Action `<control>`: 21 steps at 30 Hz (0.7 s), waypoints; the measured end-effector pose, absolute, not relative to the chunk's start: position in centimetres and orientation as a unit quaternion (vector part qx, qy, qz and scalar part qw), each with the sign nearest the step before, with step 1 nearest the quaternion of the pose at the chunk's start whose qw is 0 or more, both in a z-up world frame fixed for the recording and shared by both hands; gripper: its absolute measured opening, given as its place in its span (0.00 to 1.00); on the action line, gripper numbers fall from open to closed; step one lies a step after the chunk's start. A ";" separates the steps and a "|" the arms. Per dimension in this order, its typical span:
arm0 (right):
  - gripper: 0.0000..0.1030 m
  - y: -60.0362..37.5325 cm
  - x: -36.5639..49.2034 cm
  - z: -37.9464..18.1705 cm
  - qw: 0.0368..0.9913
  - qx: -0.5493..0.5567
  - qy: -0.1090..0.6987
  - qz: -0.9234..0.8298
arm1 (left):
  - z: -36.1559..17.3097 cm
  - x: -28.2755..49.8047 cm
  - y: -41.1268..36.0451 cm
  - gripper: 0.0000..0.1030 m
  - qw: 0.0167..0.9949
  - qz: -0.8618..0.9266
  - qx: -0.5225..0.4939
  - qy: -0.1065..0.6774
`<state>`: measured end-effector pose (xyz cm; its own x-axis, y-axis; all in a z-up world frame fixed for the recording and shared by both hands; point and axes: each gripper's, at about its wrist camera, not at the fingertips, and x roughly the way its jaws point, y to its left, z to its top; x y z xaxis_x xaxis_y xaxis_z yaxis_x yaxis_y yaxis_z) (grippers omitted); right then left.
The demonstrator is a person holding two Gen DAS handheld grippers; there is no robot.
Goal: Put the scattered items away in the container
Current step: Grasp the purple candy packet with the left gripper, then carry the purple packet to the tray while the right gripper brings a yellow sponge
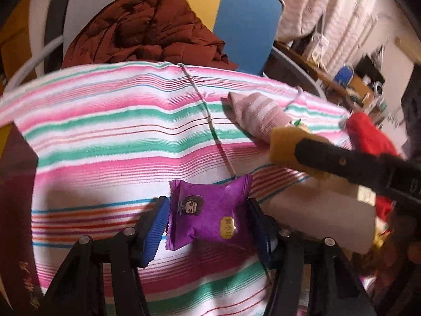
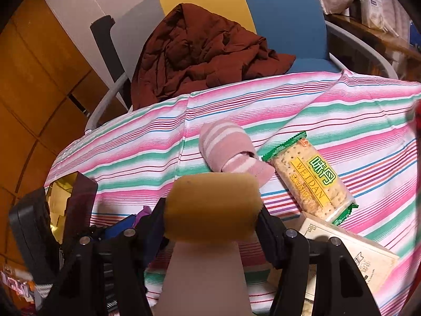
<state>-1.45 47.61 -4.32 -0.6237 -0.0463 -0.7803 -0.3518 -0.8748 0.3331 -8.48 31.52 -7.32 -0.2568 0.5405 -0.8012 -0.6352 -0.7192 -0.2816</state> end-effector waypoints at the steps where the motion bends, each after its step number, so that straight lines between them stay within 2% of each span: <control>1: 0.62 47.6 -1.4 -4.3 0.087 -0.424 0.235 0.870 | -7.3 -8.5 31.4 0.53 0.372 0.792 -0.482 0.047; 5: 0.62 47.6 -1.5 -4.2 0.083 -0.421 0.235 0.872 | -7.3 -8.2 30.3 0.43 0.373 0.793 -0.481 0.013; 21: 0.62 46.8 -1.8 -4.1 0.057 -0.411 0.235 0.879 | -5.6 -5.2 26.4 0.41 0.366 0.816 -0.448 0.006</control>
<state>-1.84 46.80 -4.11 -0.6558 -0.0939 -0.7491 -0.2930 -0.8828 0.3671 -5.16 26.37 -5.59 -0.3307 0.5919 -0.7351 -0.6034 -0.7315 -0.3175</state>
